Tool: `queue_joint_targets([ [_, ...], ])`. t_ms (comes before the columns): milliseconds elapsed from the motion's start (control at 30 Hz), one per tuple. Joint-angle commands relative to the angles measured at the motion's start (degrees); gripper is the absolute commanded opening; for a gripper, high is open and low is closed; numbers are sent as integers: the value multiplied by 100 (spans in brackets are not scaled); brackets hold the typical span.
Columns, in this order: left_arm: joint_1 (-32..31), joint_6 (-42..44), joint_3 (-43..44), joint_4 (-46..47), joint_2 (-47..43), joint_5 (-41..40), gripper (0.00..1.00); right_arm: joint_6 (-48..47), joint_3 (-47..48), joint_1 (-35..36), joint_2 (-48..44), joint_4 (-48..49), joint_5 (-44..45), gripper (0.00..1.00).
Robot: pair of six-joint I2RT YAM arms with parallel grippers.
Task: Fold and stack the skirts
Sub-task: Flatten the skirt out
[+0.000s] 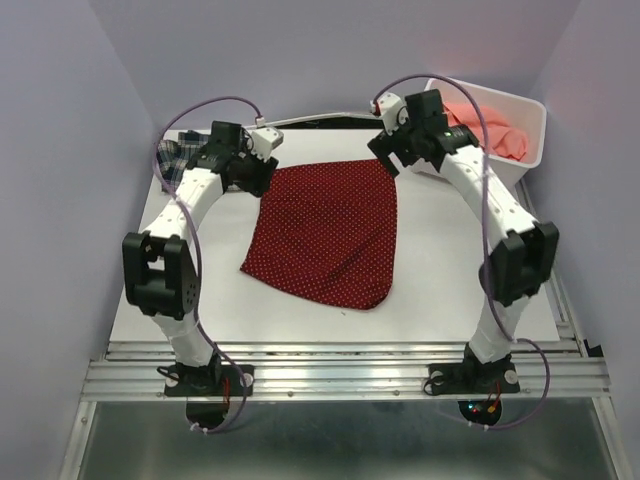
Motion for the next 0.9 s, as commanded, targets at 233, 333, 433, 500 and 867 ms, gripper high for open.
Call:
queue_joint_targets([
  [233, -818, 1196, -2701, -328, -1850, 620, 53, 607, -2926, 97, -2149, -2704, -3843, 38],
  [333, -1495, 1329, -3239, -152, -1974, 102, 52, 677, -3575, 421, -2394, -2704, -3915, 34],
  [433, -1567, 1224, -3373, -117, -1878, -14, 52, 844, -4173, 843, -2615, -2310, -3653, 35],
  [500, -1567, 1127, -3320, -160, -1720, -84, 51, 1002, -4447, 1352, -2799, -1914, -3398, 37],
  [867, -1532, 793, -3294, -187, -1526, 38, 52, 1240, -5424, 2383, -3090, -621, -2209, 52],
])
